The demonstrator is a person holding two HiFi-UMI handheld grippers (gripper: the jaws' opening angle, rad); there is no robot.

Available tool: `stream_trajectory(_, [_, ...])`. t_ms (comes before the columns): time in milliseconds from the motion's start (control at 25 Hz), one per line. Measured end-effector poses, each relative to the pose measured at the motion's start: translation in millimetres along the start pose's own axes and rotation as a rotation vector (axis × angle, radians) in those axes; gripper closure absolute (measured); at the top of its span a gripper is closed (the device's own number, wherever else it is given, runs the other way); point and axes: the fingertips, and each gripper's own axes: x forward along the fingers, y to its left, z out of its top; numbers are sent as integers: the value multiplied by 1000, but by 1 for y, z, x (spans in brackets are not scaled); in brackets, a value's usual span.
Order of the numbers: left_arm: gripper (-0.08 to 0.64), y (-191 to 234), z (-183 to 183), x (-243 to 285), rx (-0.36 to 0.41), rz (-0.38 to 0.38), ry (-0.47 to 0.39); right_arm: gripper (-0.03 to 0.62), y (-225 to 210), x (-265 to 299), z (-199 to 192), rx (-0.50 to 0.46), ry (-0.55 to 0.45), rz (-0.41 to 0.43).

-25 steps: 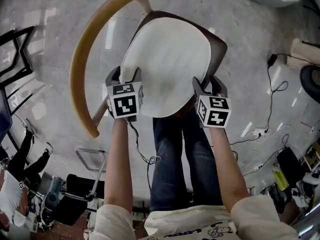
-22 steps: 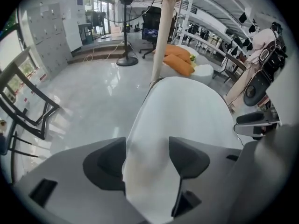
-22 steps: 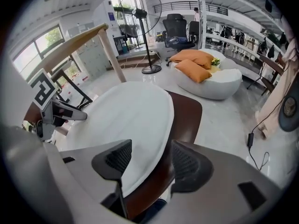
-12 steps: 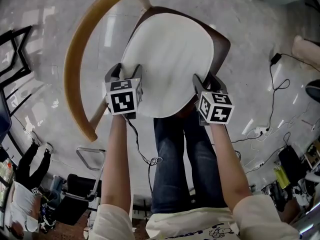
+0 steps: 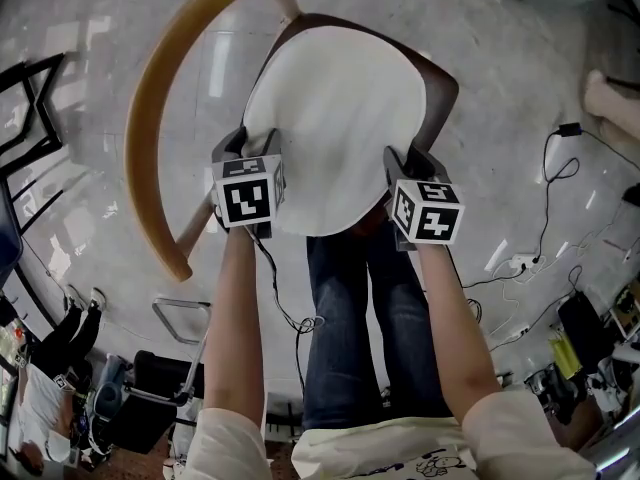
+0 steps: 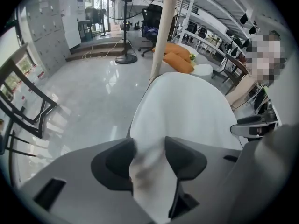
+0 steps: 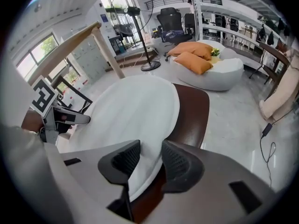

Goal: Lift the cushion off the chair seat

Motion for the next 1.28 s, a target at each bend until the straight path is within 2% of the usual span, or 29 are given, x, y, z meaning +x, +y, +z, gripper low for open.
stream_trajectory(120, [356, 1, -2, -4, 12, 20, -3, 454, 2, -3, 1, -6, -2, -15])
stream_trajectory(160, [380, 2, -3, -7, 23, 40, 0, 467, 3, -4, 2, -1, -8, -17])
stream_trajectory(240, [488, 5, -4, -13, 60, 87, 2, 492, 5, -9, 4, 9, -22, -13])
stream_trajectory(320, [508, 5, -5, -20, 77, 107, 7, 506, 8, -16, 6, 11, -34, -6])
stream_trajectory(480, [517, -2, -12, -34, 42, 107, 23, 515, 10, -33, 12, 1, -54, -8])
stream_trajectory(760, [518, -23, -13, -80, -3, 97, -9, 518, 9, -81, 36, -55, -96, -12])
stream_trajectory(1080, [517, -50, 13, -169, -29, 99, -89, 518, 18, -175, 75, -106, -171, -12])
stream_trajectory(1280, [517, -68, 47, -226, -30, 114, -160, 518, 21, -237, 112, -131, -247, -24])
